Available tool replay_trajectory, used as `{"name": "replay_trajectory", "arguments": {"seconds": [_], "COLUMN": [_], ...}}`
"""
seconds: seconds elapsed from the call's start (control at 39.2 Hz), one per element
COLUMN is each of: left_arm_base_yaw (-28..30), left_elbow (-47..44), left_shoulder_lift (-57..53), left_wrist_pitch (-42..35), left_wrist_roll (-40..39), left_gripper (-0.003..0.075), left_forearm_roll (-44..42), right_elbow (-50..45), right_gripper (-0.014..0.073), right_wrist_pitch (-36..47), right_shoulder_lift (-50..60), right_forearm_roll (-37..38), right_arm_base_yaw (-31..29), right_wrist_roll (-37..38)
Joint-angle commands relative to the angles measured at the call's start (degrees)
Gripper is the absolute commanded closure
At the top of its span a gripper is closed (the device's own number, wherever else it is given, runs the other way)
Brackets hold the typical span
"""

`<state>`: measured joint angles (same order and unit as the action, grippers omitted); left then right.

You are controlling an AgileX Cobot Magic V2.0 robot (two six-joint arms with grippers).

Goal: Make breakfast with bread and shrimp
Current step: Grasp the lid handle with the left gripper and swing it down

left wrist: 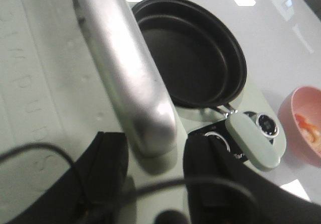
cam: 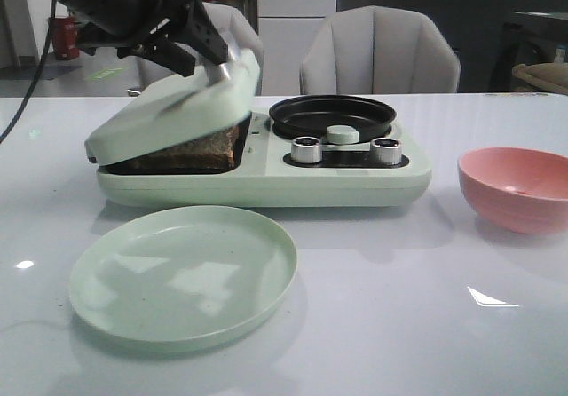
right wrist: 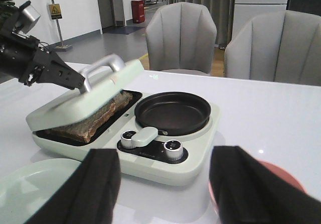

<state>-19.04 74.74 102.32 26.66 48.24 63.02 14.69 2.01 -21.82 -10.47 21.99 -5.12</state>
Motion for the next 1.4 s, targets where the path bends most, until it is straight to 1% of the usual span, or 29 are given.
{"name": "replay_trajectory", "arguments": {"seconds": [0.0,0.23,0.36,0.54,0.59,0.66,0.82,0.99,1.1,1.15,1.22,1.38], "left_arm_base_yaw": [-1.57,-1.99,-1.99,-1.99,-1.99,-1.99,-1.99,-1.99,-1.99,-1.99,-1.87,1.99], "left_elbow": [1.53,1.53,1.53,1.66,2.08,3.16,5.59,9.21,10.87,11.06,11.06,11.06], "left_shoulder_lift": [-2.75,-2.75,-3.51,-6.64,-7.75,-9.69,-13.45,-16.97,-19.11,-20.35,-22.67,-28.34], "left_wrist_pitch": [-0.70,-0.09,0.05,-1.12,-1.12,-0.85,1.91,11.61,15.63,16.36,16.62,17.55], "left_wrist_roll": [0.36,0.36,0.36,0.23,-0.67,-4.77,-15.73,-26.77,-35.02,-37.40,-38.92,-44.91], "left_gripper": [0.0388,0.0388,0.0388,0.0388,0.0388,0.0387,0.0388,0.0388,0.0388,0.0388,0.0388,0.0388], "left_forearm_roll": [-2.95,-4.89,-7.76,-15.17,-19.11,-25.58,-42.80,-63.58,-72.00,-73.62,-74.31,-74.09], "right_elbow": [1.68,1.68,1.68,1.68,1.68,1.68,1.68,1.68,1.68,1.68,1.68,1.68], "right_gripper": [0.0099,0.0099,0.0099,0.0099,0.0099,0.0099,0.0099,0.0099,0.0099,0.0099,0.0099,0.0099], "right_wrist_pitch": [4.37,4.37,4.37,4.37,4.37,4.37,4.37,4.37,4.37,4.37,4.37,4.37], "right_shoulder_lift": [-0.17,-0.17,-0.17,-0.17,-0.17,-0.17,-0.17,-0.17,-0.17,-0.17,-0.17,-0.17], "right_forearm_roll": [0.20,0.20,0.20,0.20,0.20,0.20,0.20,0.20,0.20,0.20,0.20,0.20], "right_arm_base_yaw": [-0.40,-0.40,-0.40,-0.40,-0.40,-0.40,-0.40,-0.40,-0.40,-0.40,-0.40,-0.40], "right_wrist_roll": [-0.21,-0.21,-0.21,-0.21,-0.21,-0.21,-0.21,-0.21,-0.21,-0.21,-0.21,-0.21]}}
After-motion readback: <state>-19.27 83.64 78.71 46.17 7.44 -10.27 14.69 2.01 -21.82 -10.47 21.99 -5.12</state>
